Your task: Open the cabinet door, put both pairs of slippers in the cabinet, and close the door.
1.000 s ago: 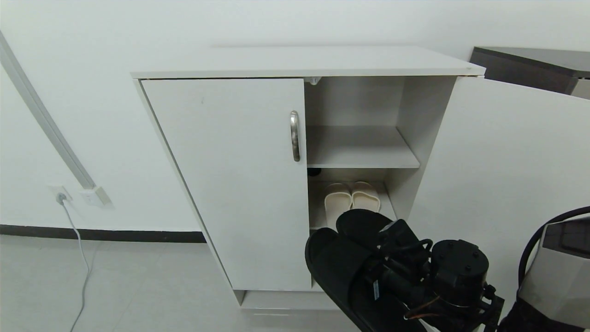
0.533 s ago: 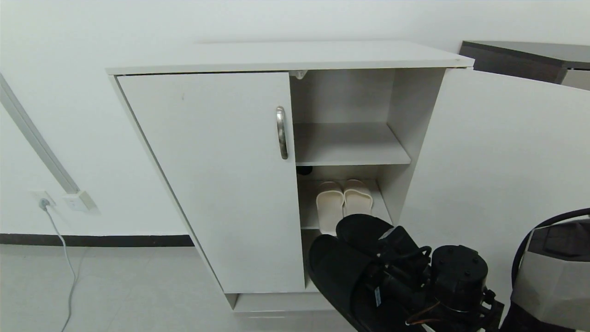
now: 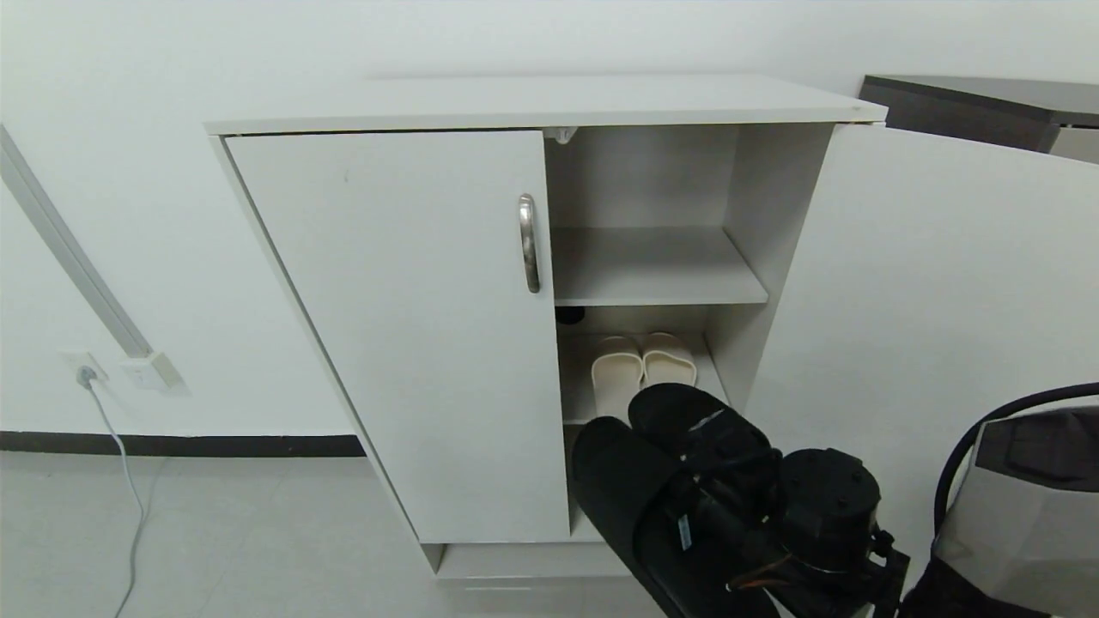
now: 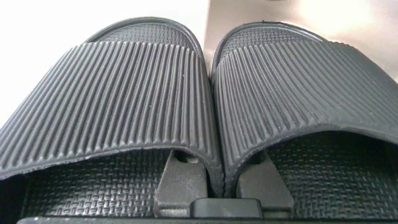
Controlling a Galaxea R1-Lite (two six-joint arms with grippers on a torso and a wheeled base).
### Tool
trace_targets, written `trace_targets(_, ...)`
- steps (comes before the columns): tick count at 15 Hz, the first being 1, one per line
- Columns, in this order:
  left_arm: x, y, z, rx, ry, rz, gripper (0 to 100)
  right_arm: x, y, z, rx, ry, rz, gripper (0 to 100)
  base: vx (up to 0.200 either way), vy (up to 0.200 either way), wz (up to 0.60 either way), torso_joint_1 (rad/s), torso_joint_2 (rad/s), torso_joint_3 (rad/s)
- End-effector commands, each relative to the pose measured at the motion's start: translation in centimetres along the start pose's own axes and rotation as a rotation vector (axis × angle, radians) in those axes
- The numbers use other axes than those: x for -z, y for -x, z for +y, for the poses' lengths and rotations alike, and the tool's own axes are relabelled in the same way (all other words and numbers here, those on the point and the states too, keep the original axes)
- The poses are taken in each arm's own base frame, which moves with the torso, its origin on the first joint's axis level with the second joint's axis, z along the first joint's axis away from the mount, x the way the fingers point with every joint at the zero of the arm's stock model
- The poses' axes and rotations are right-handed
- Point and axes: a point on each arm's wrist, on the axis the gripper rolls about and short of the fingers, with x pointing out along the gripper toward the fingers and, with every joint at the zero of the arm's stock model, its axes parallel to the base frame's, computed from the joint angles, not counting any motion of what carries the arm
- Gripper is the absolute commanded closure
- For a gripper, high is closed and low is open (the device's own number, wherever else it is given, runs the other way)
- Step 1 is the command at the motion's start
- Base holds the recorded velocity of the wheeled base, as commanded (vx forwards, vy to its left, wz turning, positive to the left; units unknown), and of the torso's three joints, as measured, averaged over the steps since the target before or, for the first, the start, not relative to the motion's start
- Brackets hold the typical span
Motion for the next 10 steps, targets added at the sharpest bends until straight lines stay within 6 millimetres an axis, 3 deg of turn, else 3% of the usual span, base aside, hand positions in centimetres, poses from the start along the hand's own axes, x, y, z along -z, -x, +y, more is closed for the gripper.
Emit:
trace_targets(1, 0.0, 0.0, 0.0, 0.0, -0.002, 0.002, 100, -2.7, -2.2, 1.5, 0.108, -0.055, -0.013, 100, 0.0, 0.0, 0.0, 0.0, 0.0, 0.0)
trace_targets(3, 0.0, 0.0, 0.0, 0.0, -0.002, 0.002, 100, -3.9, -2.1, 1.5, 0.18, -0.045, 0.06, 100, 0.0, 0.0, 0.0, 0.0, 0.0, 0.0)
trace_targets(6, 0.0, 0.0, 0.0, 0.0, -0.003, 0.001, 100, -7.9, -0.8, 2.4, 0.325, -0.124, 0.18, 100, 0.0, 0.0, 0.0, 0.0, 0.0, 0.0)
trace_targets(10, 0.0, 0.0, 0.0, 0.0, -0.002, 0.002, 100, -11.8, -1.5, 2.9, 0.442, -0.18, 0.111, 100, 0.0, 0.0, 0.0, 0.0, 0.0, 0.0)
